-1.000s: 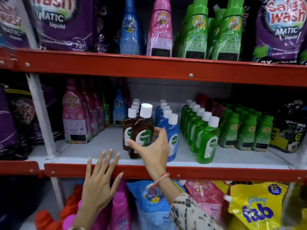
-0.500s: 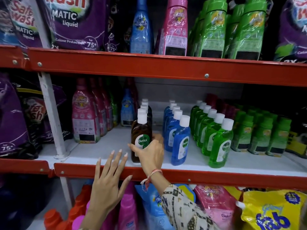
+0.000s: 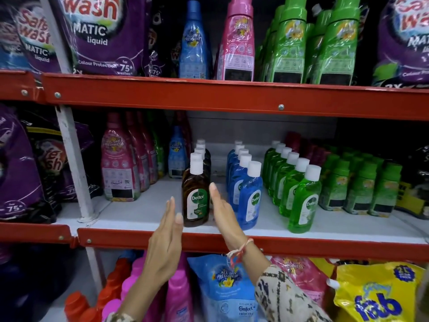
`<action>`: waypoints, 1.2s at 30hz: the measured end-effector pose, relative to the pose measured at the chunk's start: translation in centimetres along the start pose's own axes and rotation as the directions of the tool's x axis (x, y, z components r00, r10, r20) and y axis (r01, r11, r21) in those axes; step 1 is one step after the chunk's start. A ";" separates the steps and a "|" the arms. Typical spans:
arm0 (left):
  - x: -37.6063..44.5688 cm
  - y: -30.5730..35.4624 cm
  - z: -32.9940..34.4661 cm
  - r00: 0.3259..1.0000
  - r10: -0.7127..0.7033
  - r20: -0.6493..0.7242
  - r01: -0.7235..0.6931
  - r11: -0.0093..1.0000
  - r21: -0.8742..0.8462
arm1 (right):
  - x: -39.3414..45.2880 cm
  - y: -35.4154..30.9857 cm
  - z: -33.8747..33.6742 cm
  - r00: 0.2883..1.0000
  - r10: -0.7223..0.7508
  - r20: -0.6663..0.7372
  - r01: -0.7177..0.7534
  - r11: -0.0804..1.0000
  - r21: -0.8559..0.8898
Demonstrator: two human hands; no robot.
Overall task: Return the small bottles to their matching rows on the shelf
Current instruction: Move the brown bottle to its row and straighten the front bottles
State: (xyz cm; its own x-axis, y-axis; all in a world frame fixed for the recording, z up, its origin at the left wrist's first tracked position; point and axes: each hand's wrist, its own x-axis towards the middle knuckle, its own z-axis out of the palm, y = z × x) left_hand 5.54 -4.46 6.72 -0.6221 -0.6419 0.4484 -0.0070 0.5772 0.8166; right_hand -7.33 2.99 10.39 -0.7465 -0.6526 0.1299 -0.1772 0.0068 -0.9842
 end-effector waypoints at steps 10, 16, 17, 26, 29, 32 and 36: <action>2.7 2.2 -0.8 0.958 -0.256 0.126 0.285 0.878 -0.385 | -0.6 -0.2 -0.4 0.998 0.064 0.015 -0.064 0.996 0.061; 2.9 2.3 -1.0 0.957 -0.271 0.099 0.289 0.889 -0.355 | -1.6 -0.7 -0.2 0.998 0.053 -0.020 -0.051 0.995 0.089; 3.0 2.3 -0.9 0.956 -0.276 0.098 0.293 0.890 -0.349 | -1.7 -0.7 -0.2 0.999 0.042 -0.032 -0.039 0.995 0.095; 2.3 2.6 -0.7 0.959 -0.284 0.017 0.269 0.885 -0.380 | -2.8 -0.6 -0.6 0.999 0.013 -0.053 -0.014 1.000 -0.017; 1.3 2.4 0.1 0.952 -0.249 -0.179 0.156 0.896 -0.415 | -4.6 -0.6 -2.5 0.996 -0.069 -0.050 0.072 0.996 0.054; 0.2 3.0 1.6 0.949 -0.204 -0.238 0.074 0.883 -0.463 | -6.0 -0.6 -5.4 0.968 -0.129 -0.214 0.176 0.960 0.217; 0.0 5.1 4.4 0.977 -0.206 -0.048 0.157 0.856 -0.492 | -5.0 0.2 -8.6 0.888 -0.067 -0.455 0.183 0.959 0.218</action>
State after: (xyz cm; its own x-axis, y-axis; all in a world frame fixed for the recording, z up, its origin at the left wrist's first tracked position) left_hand 2.13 0.70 9.28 -0.5691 -0.7705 0.2872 0.2819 0.1454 0.9484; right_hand -9.13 12.78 10.59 -0.9429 -0.2354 0.2357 -0.1670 -0.2781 -0.9459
